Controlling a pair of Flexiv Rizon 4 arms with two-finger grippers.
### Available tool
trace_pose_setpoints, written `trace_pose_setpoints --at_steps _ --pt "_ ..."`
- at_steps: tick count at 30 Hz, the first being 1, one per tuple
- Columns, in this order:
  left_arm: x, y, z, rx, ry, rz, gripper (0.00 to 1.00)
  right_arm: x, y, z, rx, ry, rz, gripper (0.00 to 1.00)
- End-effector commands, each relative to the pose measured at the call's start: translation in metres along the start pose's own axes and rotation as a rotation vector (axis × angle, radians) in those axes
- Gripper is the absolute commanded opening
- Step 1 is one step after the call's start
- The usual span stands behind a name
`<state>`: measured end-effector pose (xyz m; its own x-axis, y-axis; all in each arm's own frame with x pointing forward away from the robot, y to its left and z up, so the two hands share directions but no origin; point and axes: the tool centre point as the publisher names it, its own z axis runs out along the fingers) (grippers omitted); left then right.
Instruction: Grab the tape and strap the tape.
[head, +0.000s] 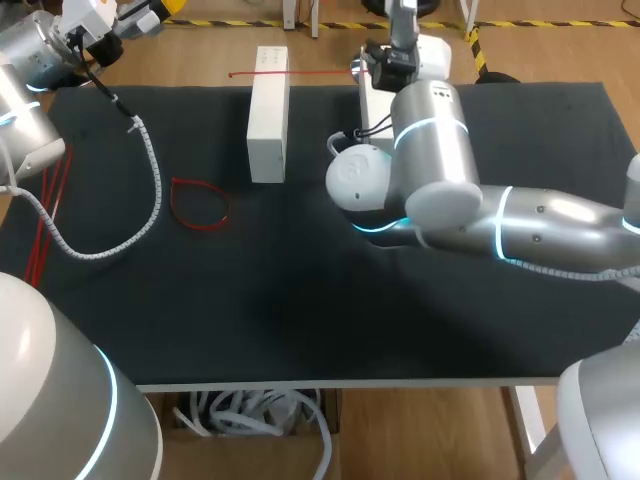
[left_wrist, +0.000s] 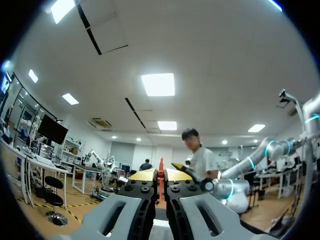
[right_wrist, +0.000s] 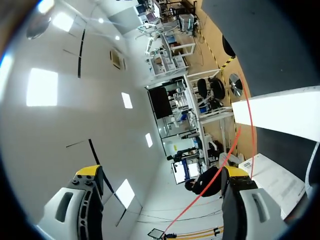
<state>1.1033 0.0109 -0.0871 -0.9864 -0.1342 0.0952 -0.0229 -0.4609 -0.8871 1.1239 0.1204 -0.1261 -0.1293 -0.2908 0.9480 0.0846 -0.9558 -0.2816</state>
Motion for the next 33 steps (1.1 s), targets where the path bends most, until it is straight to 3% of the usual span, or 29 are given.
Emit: trace_pose_setpoints --at_steps 1,33 --pt "-0.001 0.001 -0.001 0.001 0.004 0.000 0.00 0.001 0.000 -0.007 0.003 -0.011 0.001 1.00" --pt "-0.001 0.001 -0.001 0.001 0.004 0.000 0.00 -0.007 -0.011 0.007 -0.015 0.013 -0.006 1.00"
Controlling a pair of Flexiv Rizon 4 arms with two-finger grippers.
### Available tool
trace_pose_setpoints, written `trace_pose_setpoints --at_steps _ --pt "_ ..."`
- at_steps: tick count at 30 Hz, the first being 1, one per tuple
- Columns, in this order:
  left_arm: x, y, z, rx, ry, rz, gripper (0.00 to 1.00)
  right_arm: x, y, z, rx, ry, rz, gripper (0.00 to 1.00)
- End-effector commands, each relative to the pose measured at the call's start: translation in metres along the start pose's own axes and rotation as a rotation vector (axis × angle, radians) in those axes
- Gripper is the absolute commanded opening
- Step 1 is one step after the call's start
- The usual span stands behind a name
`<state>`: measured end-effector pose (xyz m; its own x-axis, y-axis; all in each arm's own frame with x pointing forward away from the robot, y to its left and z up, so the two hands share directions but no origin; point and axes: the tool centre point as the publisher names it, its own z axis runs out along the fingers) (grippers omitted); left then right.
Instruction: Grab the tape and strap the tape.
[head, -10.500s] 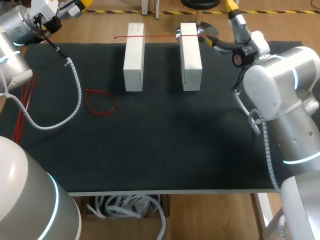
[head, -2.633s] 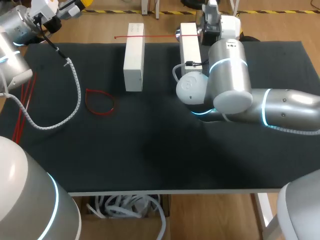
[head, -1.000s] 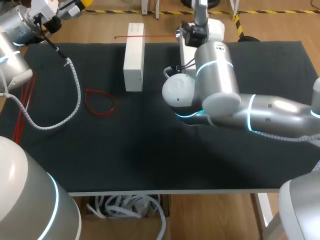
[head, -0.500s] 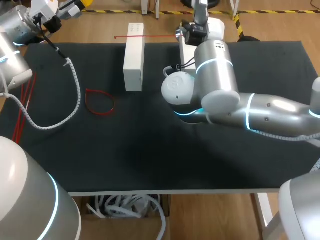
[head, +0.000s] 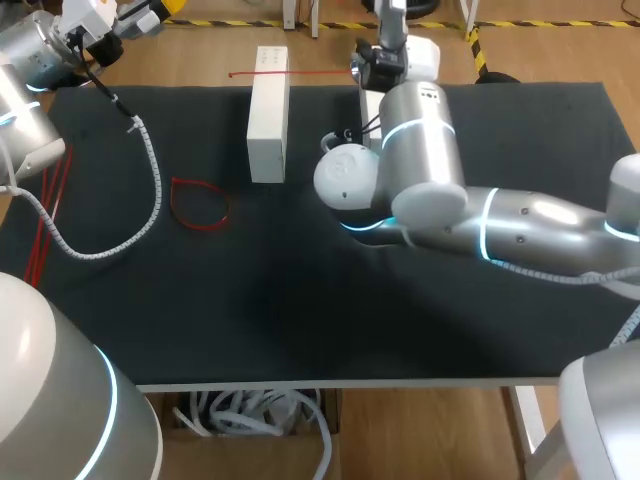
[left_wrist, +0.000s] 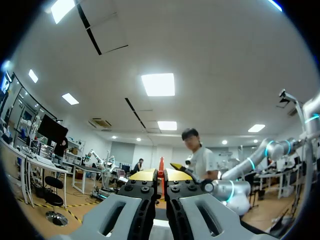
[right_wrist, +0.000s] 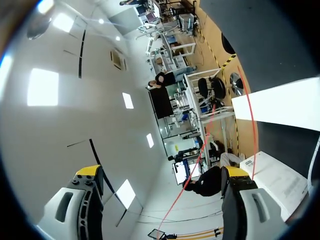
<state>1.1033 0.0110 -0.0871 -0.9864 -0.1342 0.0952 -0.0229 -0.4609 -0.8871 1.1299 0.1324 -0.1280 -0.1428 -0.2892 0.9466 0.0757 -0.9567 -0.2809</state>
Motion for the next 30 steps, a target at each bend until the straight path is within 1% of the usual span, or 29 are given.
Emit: trace_pose_setpoints --at_steps 1,2,3,4,5,6,7,9,10,12,13,30 --pt "-0.0013 0.0006 -0.0005 0.001 0.004 0.000 0.00 -0.0015 0.0001 0.0007 -0.008 0.000 -0.006 1.00" --pt "-0.0013 0.0006 -0.0005 0.001 0.004 0.000 0.00 -0.0013 0.0004 0.0008 -0.010 0.001 -0.006 0.89" --pt "-0.0013 0.0006 -0.0005 0.001 0.004 0.000 0.00 -0.0012 0.0007 0.0009 -0.011 0.002 -0.006 0.52" --pt "-0.0013 0.0006 -0.0005 0.001 0.004 0.000 0.00 -0.0011 0.0008 0.0009 -0.012 0.003 -0.006 0.46" --pt "-0.0013 0.0006 -0.0005 0.001 0.004 0.000 0.00 -0.0010 0.0009 0.0008 -0.013 0.003 -0.006 0.43" --pt "-0.0013 0.0006 -0.0005 0.001 0.004 0.000 0.00 -0.0008 0.0011 0.0007 -0.013 0.004 -0.005 0.33" --pt "-0.0013 0.0006 -0.0005 0.001 0.004 0.000 0.00 -0.0007 0.0012 0.0007 -0.014 0.005 -0.006 0.20" --pt "-0.0013 0.0006 -0.0005 0.001 0.004 0.000 0.00 -0.0009 0.0015 0.0006 -0.015 0.004 -0.008 0.01" --pt "-0.0013 0.0006 -0.0005 0.001 0.004 0.000 0.00 -0.0009 0.0015 0.0006 -0.016 0.003 -0.008 0.00" --pt "-0.0013 0.0006 -0.0005 0.001 0.004 0.000 0.00 -0.0010 0.0015 0.0007 -0.016 0.003 -0.009 0.02" --pt "-0.0013 0.0006 -0.0005 0.001 0.004 0.000 0.00 -0.0008 0.0015 0.0009 -0.016 0.004 -0.009 0.00" --pt "-0.0013 0.0006 -0.0005 0.001 0.004 0.000 0.00 -0.0001 0.0012 0.0034 -0.009 0.010 -0.010 0.00"
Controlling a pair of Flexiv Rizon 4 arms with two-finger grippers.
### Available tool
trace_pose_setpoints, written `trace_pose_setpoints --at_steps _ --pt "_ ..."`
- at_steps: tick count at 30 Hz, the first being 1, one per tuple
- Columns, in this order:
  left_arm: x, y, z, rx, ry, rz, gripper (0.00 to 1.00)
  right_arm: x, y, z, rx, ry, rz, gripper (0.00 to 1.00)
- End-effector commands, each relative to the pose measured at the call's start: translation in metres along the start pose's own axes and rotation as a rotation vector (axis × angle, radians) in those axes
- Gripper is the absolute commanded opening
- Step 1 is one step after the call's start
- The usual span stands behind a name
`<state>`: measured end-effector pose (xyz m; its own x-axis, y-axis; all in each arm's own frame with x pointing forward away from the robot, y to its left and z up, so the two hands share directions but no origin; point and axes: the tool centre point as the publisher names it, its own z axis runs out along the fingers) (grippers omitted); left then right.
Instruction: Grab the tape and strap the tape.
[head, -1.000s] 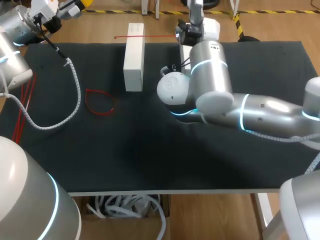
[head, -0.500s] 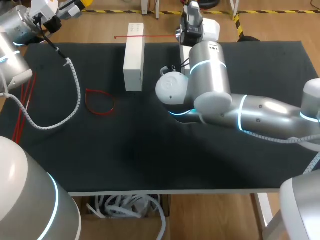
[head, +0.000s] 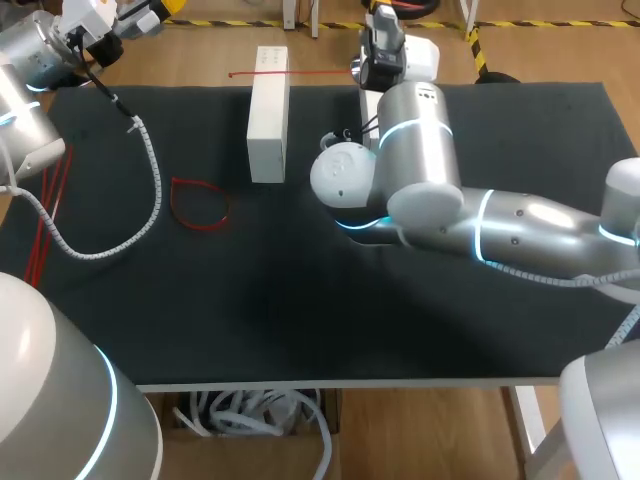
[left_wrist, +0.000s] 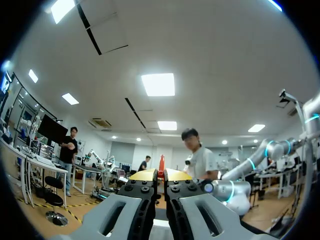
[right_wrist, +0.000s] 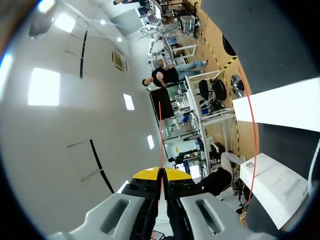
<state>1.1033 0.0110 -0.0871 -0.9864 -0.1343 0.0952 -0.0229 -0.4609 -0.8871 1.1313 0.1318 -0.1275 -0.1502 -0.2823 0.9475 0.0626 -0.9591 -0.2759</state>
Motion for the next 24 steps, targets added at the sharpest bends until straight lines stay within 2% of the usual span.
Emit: trace_pose_setpoints --at_steps 1,7,24 --pt "-0.001 0.001 0.000 0.001 0.004 0.000 0.00 -0.001 0.001 0.002 0.003 0.003 -0.006 0.00" --pt "-0.001 0.001 0.000 0.001 0.004 0.000 0.00 -0.002 0.009 0.004 0.003 -0.011 -0.094 0.00" --pt "-0.001 0.001 0.000 0.001 0.004 0.000 0.00 0.000 0.011 0.004 0.014 -0.002 -0.095 0.00"
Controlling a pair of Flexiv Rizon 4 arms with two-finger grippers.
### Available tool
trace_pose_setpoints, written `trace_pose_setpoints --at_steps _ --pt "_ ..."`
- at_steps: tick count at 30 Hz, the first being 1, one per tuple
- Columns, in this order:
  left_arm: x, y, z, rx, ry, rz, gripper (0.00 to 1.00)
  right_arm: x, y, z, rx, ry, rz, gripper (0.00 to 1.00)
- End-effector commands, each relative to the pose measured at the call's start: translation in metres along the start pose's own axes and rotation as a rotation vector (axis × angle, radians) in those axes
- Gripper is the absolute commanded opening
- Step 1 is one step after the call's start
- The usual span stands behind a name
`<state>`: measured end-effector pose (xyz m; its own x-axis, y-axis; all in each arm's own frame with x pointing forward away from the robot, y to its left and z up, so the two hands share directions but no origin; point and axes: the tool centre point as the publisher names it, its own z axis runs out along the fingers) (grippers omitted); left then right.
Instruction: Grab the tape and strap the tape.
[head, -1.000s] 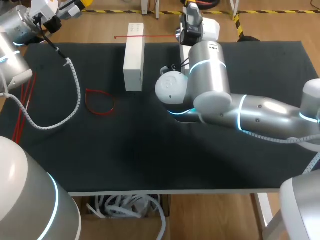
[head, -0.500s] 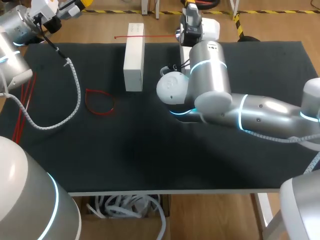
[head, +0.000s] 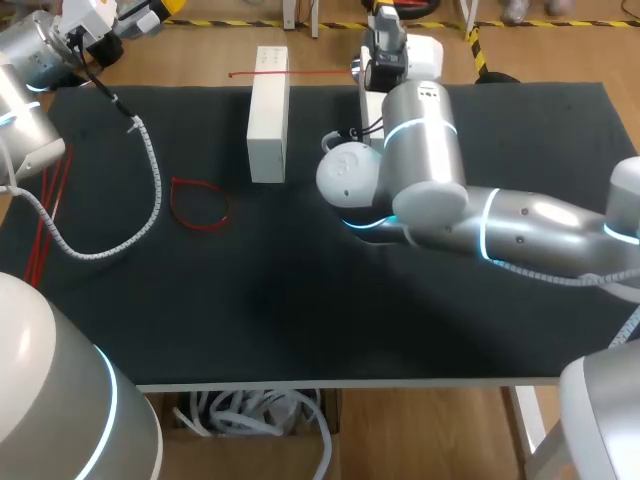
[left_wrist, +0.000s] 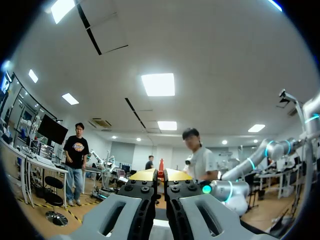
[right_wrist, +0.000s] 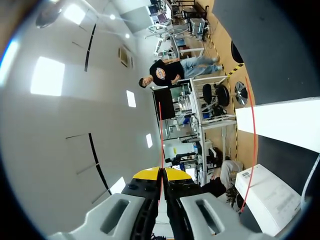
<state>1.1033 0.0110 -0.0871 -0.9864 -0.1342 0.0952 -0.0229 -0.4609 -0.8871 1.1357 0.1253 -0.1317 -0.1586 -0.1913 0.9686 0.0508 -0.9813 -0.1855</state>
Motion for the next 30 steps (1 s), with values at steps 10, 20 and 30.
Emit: trace_pose_setpoints --at_steps 10,20,30 --pt "-0.001 -0.001 -0.001 0.001 -0.002 0.003 0.00 0.004 0.002 -0.002 0.026 0.003 0.001 0.00" --pt "0.004 -0.011 -0.008 -0.122 -0.059 0.065 0.00 0.003 0.002 -0.004 0.036 0.005 -0.007 0.00" --pt "0.014 -0.030 -0.002 -0.408 -0.051 0.163 0.00 0.003 0.003 -0.004 0.043 0.002 -0.009 0.00"
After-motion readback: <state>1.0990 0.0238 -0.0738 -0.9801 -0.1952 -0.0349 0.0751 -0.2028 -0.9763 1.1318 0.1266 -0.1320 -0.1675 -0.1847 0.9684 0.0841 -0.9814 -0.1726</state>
